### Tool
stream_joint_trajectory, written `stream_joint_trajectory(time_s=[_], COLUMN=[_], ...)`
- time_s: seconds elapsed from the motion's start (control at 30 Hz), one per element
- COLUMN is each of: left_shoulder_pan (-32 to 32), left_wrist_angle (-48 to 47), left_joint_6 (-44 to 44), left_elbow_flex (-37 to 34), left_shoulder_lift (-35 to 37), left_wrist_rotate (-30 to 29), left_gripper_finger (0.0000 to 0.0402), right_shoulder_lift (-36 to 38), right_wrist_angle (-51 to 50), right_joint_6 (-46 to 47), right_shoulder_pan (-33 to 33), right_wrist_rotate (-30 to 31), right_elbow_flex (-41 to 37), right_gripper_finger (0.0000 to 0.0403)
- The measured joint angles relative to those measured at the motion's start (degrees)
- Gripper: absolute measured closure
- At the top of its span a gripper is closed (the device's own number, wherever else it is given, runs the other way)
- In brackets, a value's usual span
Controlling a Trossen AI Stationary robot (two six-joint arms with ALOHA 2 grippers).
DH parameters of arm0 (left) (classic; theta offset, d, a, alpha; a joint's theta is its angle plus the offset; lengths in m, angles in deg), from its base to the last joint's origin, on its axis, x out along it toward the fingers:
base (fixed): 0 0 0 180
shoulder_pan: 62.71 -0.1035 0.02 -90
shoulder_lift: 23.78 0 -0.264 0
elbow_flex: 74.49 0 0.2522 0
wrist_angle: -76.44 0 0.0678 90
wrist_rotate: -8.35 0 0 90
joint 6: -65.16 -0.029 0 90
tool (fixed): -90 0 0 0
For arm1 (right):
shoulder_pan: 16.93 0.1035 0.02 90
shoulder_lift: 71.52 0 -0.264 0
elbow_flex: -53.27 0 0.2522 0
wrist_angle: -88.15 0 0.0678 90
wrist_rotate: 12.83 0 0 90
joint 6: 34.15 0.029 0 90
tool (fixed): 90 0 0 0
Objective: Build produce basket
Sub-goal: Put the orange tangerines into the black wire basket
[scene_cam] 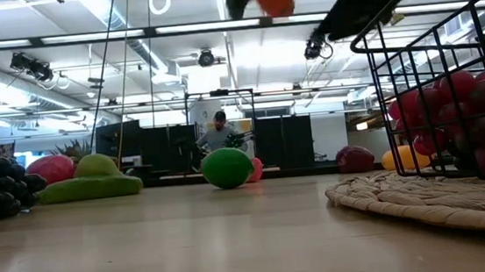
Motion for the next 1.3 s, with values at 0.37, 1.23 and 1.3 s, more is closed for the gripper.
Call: stream_joint_trajectory(time_s=[0.37, 1.23, 1.3], left_shoulder_pan=[6.67, 7.50, 7.48], left_wrist_angle=[26.45, 17.82, 17.04], left_joint_6=[-5.59, -5.29, -5.00], left_elbow_flex=[-0.05, 16.23, 16.23], left_shoulder_lift=[-10.76, -26.67, -26.67], left_wrist_rotate=[-0.56, -0.87, -1.45], left_gripper_finger=[0.0230, 0.0223, 0.0214], right_shoulder_lift=[9.61, 11.50, 11.48], right_wrist_angle=[-4.79, -4.11, -4.11], right_joint_6=[8.83, 2.48, 2.48], right_shoulder_pan=[13.73, 19.58, 19.60], right_wrist_rotate=[1.29, 10.62, 10.62], right_elbow_flex=[0.00, -0.02, -0.02], right_gripper_finger=[0.0055, 0.0055, 0.0055])
